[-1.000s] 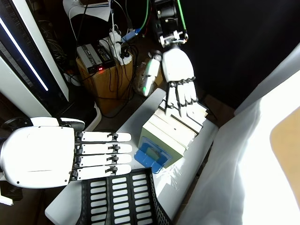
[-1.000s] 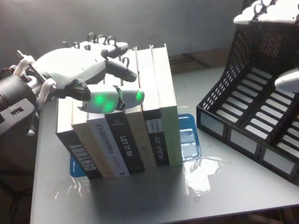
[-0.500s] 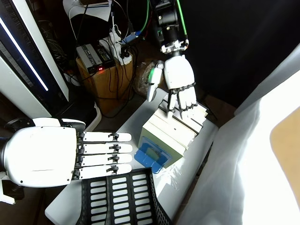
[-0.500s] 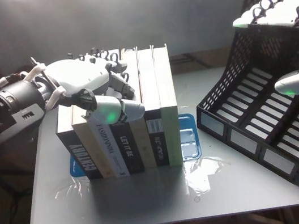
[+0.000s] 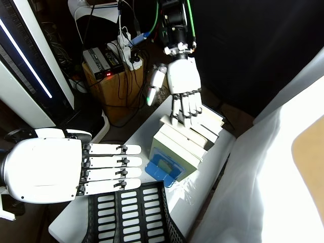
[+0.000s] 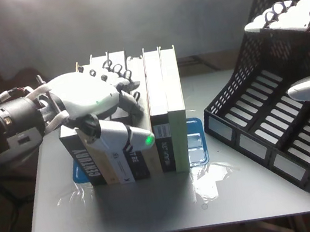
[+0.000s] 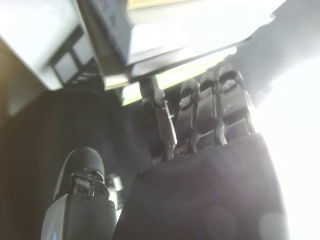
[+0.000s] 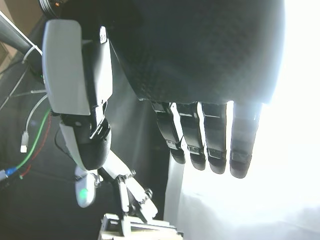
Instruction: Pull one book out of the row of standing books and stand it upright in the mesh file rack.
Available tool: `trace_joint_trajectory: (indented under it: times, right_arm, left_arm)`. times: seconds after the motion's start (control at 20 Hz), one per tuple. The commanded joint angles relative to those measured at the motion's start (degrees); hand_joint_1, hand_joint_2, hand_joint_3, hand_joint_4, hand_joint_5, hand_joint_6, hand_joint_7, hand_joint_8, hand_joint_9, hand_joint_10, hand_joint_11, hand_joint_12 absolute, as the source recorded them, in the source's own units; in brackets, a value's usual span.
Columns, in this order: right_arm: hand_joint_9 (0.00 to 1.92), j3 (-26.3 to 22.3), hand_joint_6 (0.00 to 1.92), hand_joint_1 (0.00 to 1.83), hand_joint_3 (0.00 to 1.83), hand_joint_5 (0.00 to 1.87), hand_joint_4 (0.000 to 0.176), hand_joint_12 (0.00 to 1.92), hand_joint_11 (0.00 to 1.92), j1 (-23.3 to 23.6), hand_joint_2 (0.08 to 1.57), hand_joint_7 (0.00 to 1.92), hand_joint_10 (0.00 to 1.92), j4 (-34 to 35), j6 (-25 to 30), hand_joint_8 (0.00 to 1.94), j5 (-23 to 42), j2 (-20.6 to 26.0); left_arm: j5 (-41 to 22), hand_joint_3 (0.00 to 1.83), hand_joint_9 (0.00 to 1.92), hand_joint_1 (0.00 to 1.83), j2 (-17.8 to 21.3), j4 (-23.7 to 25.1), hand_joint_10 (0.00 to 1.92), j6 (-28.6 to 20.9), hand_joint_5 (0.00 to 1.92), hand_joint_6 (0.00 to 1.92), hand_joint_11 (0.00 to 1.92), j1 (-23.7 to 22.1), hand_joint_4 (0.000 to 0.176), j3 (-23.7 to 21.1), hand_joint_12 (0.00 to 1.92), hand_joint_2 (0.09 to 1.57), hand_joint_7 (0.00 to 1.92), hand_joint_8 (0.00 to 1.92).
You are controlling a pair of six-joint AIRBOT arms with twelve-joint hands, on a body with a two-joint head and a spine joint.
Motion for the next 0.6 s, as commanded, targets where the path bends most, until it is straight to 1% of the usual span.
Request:
trace_joint_trajectory:
  times: [0.0, 0.05, 0.1, 0.2, 0.35, 0.4, 0.55]
  right_arm:
    - [0.00, 0.30, 0.00, 0.45, 0.00, 0.00, 0.000, 0.00, 0.00, 0.20, 1.20, 0.00, 0.00, 1.62, 0.34, 0.00, 6.20, 0.30]
    - [0.00, 0.30, 0.00, 0.43, 0.00, 0.00, 0.000, 0.00, 0.00, 0.10, 1.20, 0.00, 0.00, 1.69, 0.37, 0.00, 6.19, 0.29]
    - [0.00, 0.30, 0.00, 0.41, 0.00, 0.00, 0.000, 0.00, 0.00, 0.01, 1.20, 0.00, 0.00, 1.78, 0.40, 0.00, 6.19, 0.29]
    - [0.00, 0.30, 0.00, 0.41, 0.00, 0.00, 0.000, 0.00, 0.00, -0.06, 1.21, 0.00, 0.00, 1.79, 0.55, 0.00, 6.19, 0.29]
    - [0.00, 0.30, 0.00, 0.41, 0.00, 0.00, 0.000, 0.00, 0.00, -0.14, 1.21, 0.00, 0.00, 1.80, 0.67, 0.00, 6.17, 0.28]
    - [0.00, 0.30, 0.00, 0.41, 0.00, 0.00, 0.000, 0.00, 0.00, -0.19, 1.21, 0.00, 0.00, 1.80, 0.70, 0.00, 6.16, 0.26]
    - [0.00, 0.29, 0.00, 0.41, 0.00, 0.00, 0.000, 0.00, 0.00, -0.40, 1.21, 0.00, 0.00, 1.85, 0.86, 0.00, 6.05, 0.24]
  left_arm:
    - [-2.88, 0.00, 0.00, 0.00, 0.23, 1.78, 0.00, -1.45, 0.72, 0.02, 0.00, -0.58, 0.026, -0.52, 0.00, 1.15, 0.10, 0.00]
    - [-2.82, 0.00, 0.00, 0.00, 0.35, 3.97, 0.00, -2.92, 0.73, 0.02, 0.00, -0.70, 0.000, -0.80, 0.00, 1.15, 0.10, 0.00]
    - [-2.55, 0.00, 0.00, 0.00, 0.47, 6.36, 0.00, -4.57, 0.71, 0.01, 0.00, -0.77, 0.000, -1.25, 0.00, 1.15, 0.08, 0.00]
    - [-2.52, 0.00, 0.00, 0.00, 0.79, 10.88, 0.00, -8.06, 0.76, 0.03, 0.00, -0.66, 0.000, -2.13, 0.00, 1.15, 0.09, 0.00]
    - [-2.71, 0.00, 0.00, 0.00, 2.00, 13.58, 0.00, -10.41, 0.76, 0.03, 0.00, 0.14, 0.000, -3.63, 0.00, 1.16, 0.10, 0.01]
    - [-2.93, 0.00, 0.00, 0.00, 2.42, 13.62, 0.00, -10.70, 0.74, 0.02, 0.00, 0.58, 0.000, -4.04, 0.00, 1.16, 0.10, 0.01]
    - [-4.01, 0.00, 0.00, 0.00, 3.57, 13.51, 0.00, -11.44, 0.78, 0.03, 0.00, 2.07, 0.000, -5.59, 0.00, 1.15, 0.12, 0.01]
